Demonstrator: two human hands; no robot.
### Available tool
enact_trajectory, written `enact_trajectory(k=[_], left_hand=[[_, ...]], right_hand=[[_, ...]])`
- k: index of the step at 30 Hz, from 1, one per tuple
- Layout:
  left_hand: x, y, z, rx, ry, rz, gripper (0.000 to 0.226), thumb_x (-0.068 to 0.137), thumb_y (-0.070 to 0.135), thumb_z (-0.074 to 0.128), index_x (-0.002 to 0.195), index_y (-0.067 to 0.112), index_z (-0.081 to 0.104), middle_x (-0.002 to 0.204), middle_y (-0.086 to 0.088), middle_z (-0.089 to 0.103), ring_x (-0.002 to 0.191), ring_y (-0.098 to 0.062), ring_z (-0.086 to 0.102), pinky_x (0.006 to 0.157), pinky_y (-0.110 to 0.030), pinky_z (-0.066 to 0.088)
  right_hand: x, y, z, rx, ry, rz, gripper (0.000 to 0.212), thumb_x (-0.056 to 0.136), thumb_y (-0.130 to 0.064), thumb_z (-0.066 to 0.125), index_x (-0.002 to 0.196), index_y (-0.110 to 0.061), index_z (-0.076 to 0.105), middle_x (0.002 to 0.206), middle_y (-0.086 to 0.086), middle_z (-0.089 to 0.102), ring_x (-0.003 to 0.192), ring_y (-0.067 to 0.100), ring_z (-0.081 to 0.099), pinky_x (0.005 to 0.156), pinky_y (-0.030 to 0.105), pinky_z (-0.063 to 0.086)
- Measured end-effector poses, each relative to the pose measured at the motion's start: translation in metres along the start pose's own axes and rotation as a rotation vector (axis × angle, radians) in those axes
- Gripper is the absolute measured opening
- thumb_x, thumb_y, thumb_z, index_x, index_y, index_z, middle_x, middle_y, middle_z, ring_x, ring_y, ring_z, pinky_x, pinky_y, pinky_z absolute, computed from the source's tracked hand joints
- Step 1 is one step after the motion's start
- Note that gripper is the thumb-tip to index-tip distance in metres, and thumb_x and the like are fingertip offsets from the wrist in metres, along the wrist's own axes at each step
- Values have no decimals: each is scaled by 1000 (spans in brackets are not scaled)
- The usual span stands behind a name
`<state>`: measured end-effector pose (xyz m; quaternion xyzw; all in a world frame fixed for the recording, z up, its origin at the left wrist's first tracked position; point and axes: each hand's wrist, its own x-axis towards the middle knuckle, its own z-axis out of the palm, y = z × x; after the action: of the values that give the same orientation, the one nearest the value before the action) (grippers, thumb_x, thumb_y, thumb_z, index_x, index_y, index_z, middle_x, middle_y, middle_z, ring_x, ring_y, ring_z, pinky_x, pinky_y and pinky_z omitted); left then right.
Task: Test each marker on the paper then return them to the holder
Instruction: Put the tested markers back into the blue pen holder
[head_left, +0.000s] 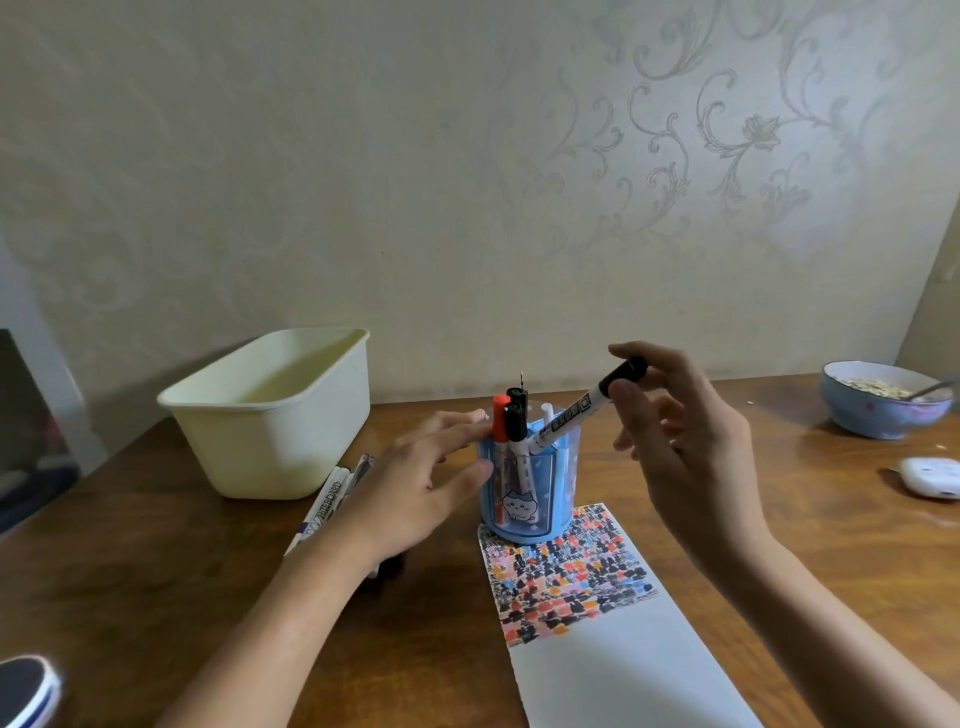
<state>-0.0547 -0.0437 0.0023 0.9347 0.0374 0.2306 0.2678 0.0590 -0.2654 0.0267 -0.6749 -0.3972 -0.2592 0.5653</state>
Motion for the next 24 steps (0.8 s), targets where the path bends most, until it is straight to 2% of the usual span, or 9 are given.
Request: enact_trajectory(k=[5, 8, 11, 14, 18, 21, 24], left_hand=[[2, 3, 6, -19, 65, 16, 49, 87, 66, 46, 132, 50, 54, 135, 24, 47, 118, 7, 48, 90, -16, 44], [2, 8, 11, -16, 137, 9, 45, 86, 67, 49, 124, 46, 60, 124, 24, 51, 107, 9, 51, 77, -11, 46], [2, 11, 16, 36, 190, 7, 44, 87, 66, 49, 121, 42, 62, 121, 19, 53, 102, 6, 54, 72, -12, 48], [2, 16, 18, 63, 215, 6, 50, 86, 66, 45, 121, 35, 63, 118, 14, 54, 98, 5, 55, 70, -12, 49], [3, 16, 17, 50, 218, 15, 52, 86, 63, 46, 121, 29, 65, 114, 12, 56, 98, 1, 58, 71, -14, 50], [4, 13, 15, 9, 210, 24, 45, 87, 58, 51, 119, 31, 66, 113, 16, 57, 98, 2, 59, 72, -16, 52], [4, 12, 11, -20, 181, 15, 40, 87, 52, 56, 122, 33, 66, 114, 20, 56, 99, 6, 57, 73, -14, 52]], right_hand=[[4, -4, 9, -28, -42, 4, 34, 98, -42, 52, 131, -42, 54, 104, -20, 67, 70, 8, 68, 62, 41, 59], [4, -6, 15, -13, -91, -2, 36, 97, -40, 52, 133, -40, 48, 102, -16, 69, 66, 5, 68, 60, 39, 59], [1, -6, 19, -24, -123, -21, 32, 96, -38, 55, 123, -34, 38, 95, -12, 71, 61, 5, 67, 55, 28, 56], [0, -4, 20, -53, -145, -6, 22, 97, -36, 55, 115, -36, 42, 94, -11, 72, 60, 4, 66, 53, 23, 52], [-2, 1, 23, -174, -182, -57, 23, 95, -41, 50, 116, -32, 51, 102, -12, 73, 66, 1, 66, 58, 30, 57], [-6, 5, 25, -294, -197, -145, 21, 98, -38, 51, 113, -27, 60, 108, -12, 66, 68, 2, 62, 55, 20, 50], [-8, 7, 24, -311, -212, -148, 26, 97, -36, 50, 116, -25, 64, 110, -9, 63, 68, 3, 60, 56, 13, 41]])
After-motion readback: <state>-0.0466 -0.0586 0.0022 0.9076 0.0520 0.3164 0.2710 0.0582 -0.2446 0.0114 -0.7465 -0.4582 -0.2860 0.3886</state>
